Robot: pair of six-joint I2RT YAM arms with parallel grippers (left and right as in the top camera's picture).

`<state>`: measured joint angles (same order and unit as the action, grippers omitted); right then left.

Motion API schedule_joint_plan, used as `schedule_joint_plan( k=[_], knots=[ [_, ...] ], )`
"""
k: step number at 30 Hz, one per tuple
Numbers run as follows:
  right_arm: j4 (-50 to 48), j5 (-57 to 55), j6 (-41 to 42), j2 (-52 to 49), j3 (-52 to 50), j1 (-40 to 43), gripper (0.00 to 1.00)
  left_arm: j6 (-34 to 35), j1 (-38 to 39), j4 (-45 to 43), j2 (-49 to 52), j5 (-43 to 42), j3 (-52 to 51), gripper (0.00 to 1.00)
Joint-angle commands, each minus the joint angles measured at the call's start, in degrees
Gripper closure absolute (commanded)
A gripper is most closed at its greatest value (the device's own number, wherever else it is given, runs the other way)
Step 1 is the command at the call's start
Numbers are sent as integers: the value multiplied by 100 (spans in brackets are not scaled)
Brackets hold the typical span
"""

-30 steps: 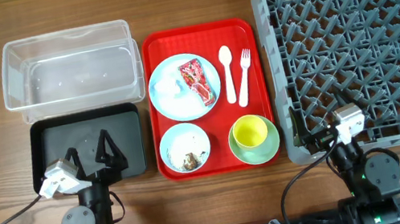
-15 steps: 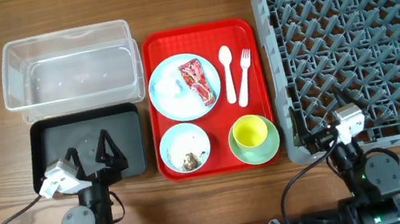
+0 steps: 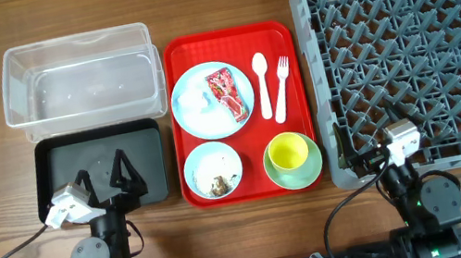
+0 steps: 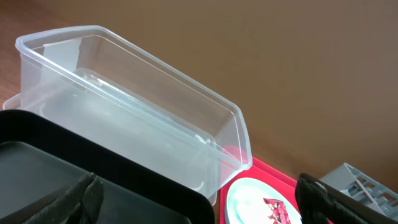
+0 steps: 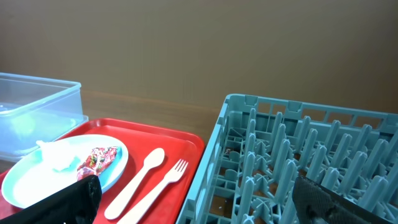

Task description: Sort waste into correct bins and load items into the dishwasher rack

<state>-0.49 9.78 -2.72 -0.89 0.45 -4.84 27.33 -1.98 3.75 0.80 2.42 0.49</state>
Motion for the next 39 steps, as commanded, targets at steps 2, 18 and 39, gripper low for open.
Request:
schedule_joint_plan(
  k=[2,18,39],
  knots=[
    [-28,-79,-26,61,-15,-24,0,13,26,13,-63,-46,-17,0],
    [-378,140,1014,61,-13,-24,0,20,26,-876,-63,-1038,4,1],
    [2935,662,1902,-2229,4535,-24,0,-892,26,4415,4544,-1978,6728,0]
  ],
)
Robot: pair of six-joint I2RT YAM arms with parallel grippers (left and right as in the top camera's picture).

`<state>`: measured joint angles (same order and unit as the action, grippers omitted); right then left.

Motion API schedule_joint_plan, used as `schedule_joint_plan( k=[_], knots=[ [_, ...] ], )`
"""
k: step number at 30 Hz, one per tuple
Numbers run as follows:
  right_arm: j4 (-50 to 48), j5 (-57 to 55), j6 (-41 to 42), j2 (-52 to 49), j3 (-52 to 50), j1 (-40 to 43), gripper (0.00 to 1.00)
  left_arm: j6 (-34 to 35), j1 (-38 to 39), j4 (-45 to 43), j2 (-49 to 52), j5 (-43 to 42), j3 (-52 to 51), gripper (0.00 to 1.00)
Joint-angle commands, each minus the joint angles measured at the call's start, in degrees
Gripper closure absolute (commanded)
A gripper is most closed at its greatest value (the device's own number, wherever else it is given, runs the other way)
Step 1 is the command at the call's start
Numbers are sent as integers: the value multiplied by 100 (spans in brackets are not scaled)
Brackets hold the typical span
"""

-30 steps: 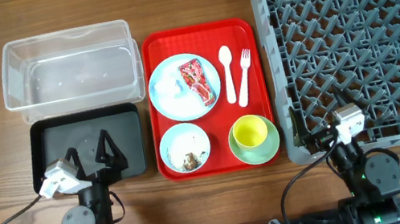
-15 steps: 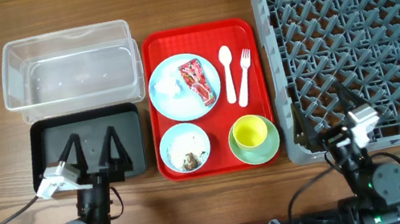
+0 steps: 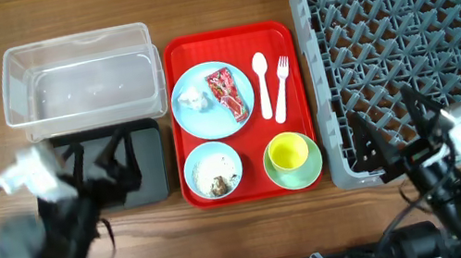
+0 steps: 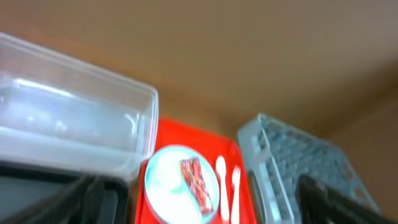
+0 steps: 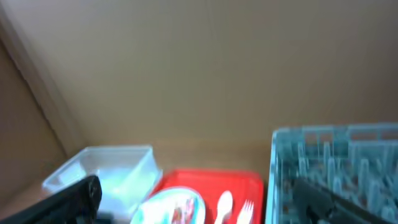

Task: Sort waste into correct bins and load items into the dishwasher rack
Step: 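Reach the left gripper to the yellow cup and grasp it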

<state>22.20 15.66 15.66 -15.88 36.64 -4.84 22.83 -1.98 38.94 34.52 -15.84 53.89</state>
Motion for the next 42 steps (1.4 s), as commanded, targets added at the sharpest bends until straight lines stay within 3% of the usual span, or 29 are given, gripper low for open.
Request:
schedule_joint_plan(
  k=[1,5,8,11,19,27,31,37,39,42],
  knots=[
    [984,79,7,-1003,1198,-24,0,-442,26,1193,1482,-153,1775,0],
    [1587,155,-52,-1823,1851,-24,0,-389,28,1910,2358,-472,2693,0],
    [1602,601,138,-2146,1897,-24,0,-271,70,1773,2741,-1436,2712,0],
    [1602,647,127,-2308,1897,-24,0,-278,435,1843,3132,-1733,2712,0],
    [2039,345,168,-2647,1897,-24,0,-461,3040,1939,4548,245,2706,3],
    [2194,63,341,-2662,1897,-24,0,-249,4363,1698,6100,706,2706,1],
    [2197,66,339,-2664,1897,-24,0,-24,4518,1598,6741,693,2702,18],
    [2197,48,341,-2664,1897,-24,0,33,4710,1497,7265,549,2702,27],
    [2197,48,341,-2664,1897,-24,0,33,4780,1375,7355,570,2699,35],
    [2197,48,341,-2664,1897,-24,0,35,4913,1220,7503,638,2686,58]
  ],
)
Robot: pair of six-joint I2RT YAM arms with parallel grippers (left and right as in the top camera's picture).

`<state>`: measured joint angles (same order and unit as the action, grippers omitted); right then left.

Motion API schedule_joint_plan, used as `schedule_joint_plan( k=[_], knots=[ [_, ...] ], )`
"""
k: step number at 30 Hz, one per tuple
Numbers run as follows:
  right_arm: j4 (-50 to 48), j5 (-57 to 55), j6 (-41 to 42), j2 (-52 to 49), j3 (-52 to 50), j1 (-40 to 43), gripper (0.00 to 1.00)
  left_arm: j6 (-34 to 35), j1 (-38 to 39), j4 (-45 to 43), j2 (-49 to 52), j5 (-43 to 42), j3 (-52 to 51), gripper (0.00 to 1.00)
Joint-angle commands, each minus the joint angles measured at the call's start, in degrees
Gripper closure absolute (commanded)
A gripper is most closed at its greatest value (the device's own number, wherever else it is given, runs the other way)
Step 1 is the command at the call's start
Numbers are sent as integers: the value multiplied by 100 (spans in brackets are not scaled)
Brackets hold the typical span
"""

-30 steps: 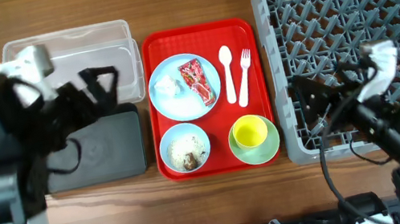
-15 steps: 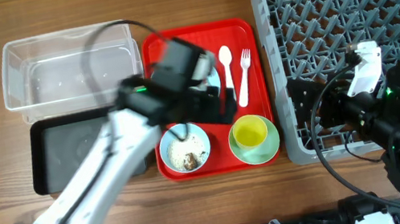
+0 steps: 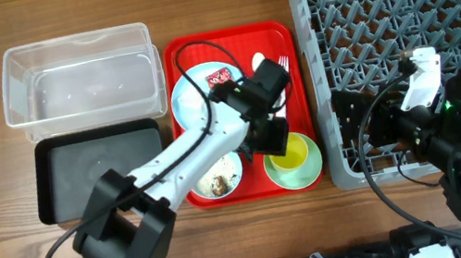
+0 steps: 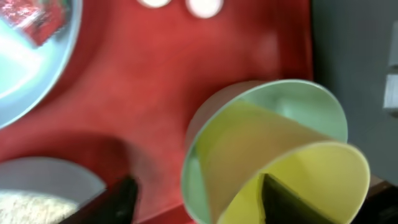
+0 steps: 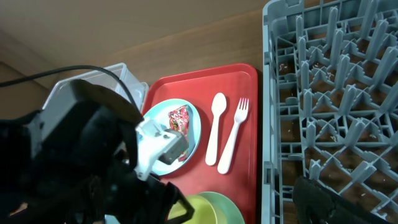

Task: Sort waste into correct bins and load items into the dishwasher rack
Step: 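Reach the left gripper to the yellow cup and grasp it, then lift the yellow cup and hand it to the right gripper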

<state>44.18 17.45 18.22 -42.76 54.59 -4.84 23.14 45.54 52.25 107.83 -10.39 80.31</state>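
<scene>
A yellow cup [image 4: 273, 155] stands in a green saucer [image 4: 205, 143] at the front right of the red tray [image 3: 281, 36]. My left gripper [image 4: 199, 202] is open astride the cup's near wall, one finger inside the cup and one outside. The tray also holds a blue plate [image 5: 180, 134] with a red wrapper [image 5: 178, 118], a white spoon [image 5: 215, 127] and fork [image 5: 234, 134], and a bowl [image 3: 212, 171] with food scraps. The grey dishwasher rack lies to the right. My right gripper [image 3: 363, 125] hangs open over the rack's front left corner, holding nothing.
A clear plastic bin [image 3: 76, 75] sits at the back left, a black bin [image 3: 97, 170] in front of it. My left arm [image 3: 188, 155] stretches across the tray over the bowl and plate. The rack's wall rises close beside the saucer.
My left gripper was over the black bin and is now down at the yellow cup, its fingers either side of the cup wall. The right arm now looks down on tray and rack.
Both arms first rested low at the table's front edge, grippers open. Then both were raised, left over the black bin, right by the rack's front. Now the left one is at the yellow cup and the right hangs over the rack corner. Nothing on the tray has moved.
</scene>
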Motion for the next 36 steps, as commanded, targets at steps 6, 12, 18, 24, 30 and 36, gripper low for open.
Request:
schedule_joint_plan(
  k=[6,12,18,24,30,36],
  knots=[
    [0,-129,92,24,103,-24,0,48,223,-173,184,107,46,96],
    [-2,-127,146,24,103,-24,0,306,-72,-74,-146,-50,50,96],
    [-20,201,142,24,103,-24,0,48,-1045,-22,-831,-1829,50,96],
    [-492,1676,232,-59,103,-24,1,-249,-2535,-107,-1268,-4760,50,96],
    [-1572,3705,105,-568,103,-24,6,-348,-3158,-107,-1283,-7123,50,96],
    [-2614,5167,205,-1357,103,-24,15,-328,-3084,-98,-1283,-7997,48,96]
  ],
)
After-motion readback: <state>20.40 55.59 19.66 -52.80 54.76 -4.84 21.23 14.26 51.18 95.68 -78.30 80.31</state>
